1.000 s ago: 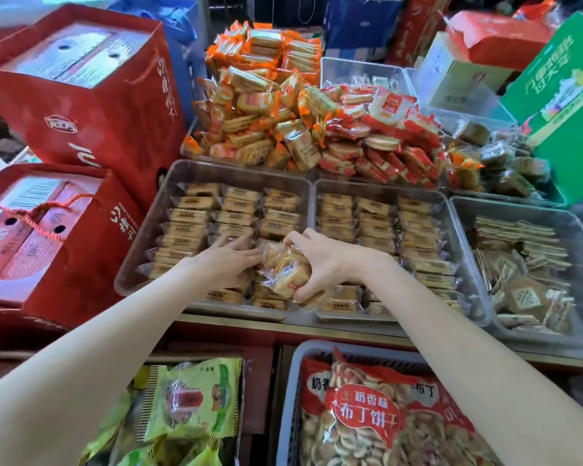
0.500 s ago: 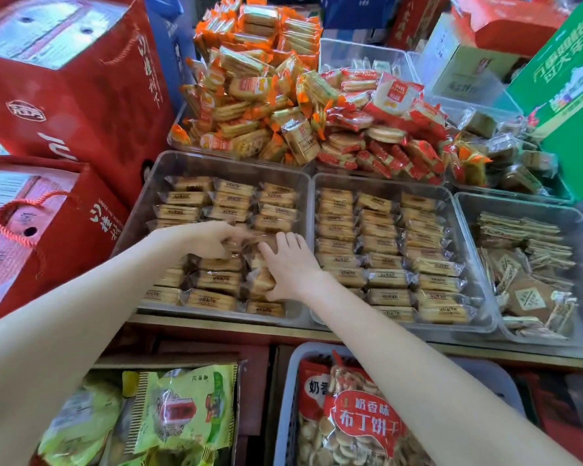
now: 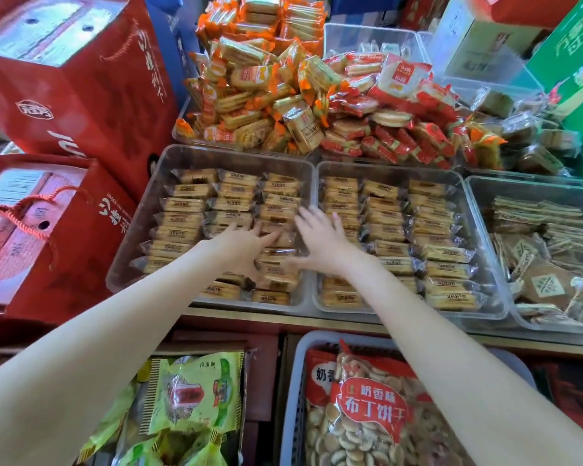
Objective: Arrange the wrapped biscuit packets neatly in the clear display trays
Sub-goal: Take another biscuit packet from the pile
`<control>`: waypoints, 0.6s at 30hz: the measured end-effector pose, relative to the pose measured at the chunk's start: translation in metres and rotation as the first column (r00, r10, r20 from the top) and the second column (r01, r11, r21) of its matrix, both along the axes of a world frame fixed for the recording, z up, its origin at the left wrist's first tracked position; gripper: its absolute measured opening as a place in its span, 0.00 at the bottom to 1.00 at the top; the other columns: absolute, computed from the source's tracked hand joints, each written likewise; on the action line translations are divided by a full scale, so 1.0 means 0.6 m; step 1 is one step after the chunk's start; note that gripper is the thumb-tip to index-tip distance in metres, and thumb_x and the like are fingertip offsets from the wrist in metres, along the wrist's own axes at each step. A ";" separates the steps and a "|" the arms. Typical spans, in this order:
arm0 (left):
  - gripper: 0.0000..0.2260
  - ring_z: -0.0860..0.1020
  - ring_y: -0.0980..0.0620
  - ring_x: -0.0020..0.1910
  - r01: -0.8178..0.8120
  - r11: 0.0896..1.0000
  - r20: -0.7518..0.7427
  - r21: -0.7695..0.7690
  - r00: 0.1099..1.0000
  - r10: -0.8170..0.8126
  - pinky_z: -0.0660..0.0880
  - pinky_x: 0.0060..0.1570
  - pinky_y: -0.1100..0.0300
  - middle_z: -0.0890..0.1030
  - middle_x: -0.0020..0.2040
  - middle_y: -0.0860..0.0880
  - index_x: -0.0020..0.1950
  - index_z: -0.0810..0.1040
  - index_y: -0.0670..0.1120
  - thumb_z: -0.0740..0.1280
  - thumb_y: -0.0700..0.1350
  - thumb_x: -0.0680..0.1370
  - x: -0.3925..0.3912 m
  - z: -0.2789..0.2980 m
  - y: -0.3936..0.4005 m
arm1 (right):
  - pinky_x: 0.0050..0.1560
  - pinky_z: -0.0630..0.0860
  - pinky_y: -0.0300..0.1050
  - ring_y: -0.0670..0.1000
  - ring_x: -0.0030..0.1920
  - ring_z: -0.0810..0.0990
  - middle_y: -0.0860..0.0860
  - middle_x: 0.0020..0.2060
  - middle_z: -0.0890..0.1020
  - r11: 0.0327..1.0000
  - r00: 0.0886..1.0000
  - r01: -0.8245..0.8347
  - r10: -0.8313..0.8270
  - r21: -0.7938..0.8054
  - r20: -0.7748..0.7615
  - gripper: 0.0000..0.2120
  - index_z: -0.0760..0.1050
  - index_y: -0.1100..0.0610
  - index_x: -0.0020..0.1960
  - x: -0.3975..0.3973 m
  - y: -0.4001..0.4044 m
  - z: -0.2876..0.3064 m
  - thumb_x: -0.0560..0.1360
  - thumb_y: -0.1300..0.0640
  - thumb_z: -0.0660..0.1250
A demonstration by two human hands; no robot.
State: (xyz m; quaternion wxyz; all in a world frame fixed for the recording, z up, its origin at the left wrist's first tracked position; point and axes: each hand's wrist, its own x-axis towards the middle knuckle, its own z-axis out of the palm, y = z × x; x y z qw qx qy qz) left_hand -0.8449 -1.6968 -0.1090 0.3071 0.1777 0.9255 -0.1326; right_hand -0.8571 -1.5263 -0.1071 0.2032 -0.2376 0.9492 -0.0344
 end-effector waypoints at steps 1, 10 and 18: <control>0.46 0.51 0.40 0.76 0.015 1.000 0.013 -0.002 1.000 -0.015 0.47 0.73 0.46 0.49 0.76 0.37 0.77 0.37 0.51 0.67 0.59 0.73 -0.002 0.002 0.010 | 0.74 0.41 0.59 0.54 0.77 0.43 0.54 0.77 0.48 0.994 0.996 0.079 -0.082 -0.081 -0.034 0.42 0.49 0.59 0.77 -0.012 0.025 0.007 0.75 0.37 0.61; 0.51 0.69 0.42 0.68 0.079 0.986 0.057 -0.149 0.996 -0.071 0.53 0.72 0.44 0.74 0.66 0.42 0.76 0.34 0.49 0.72 0.54 0.71 -0.017 0.013 0.062 | 0.73 0.55 0.55 0.60 0.75 0.51 0.59 0.76 0.52 0.881 0.886 0.463 -0.463 -0.092 0.025 0.27 0.53 0.61 0.75 -0.061 0.152 -0.036 0.80 0.58 0.58; 0.51 0.48 0.32 0.74 -0.042 0.987 -0.078 -0.158 0.997 0.030 0.45 0.73 0.44 0.47 0.73 0.27 0.73 0.28 0.51 0.69 0.57 0.73 0.023 -0.016 0.065 | 0.75 0.50 0.54 0.57 0.76 0.48 0.58 0.76 0.52 0.946 0.952 0.254 -0.281 -0.201 -0.118 0.34 0.54 0.62 0.75 -0.033 0.147 -0.035 0.77 0.49 0.64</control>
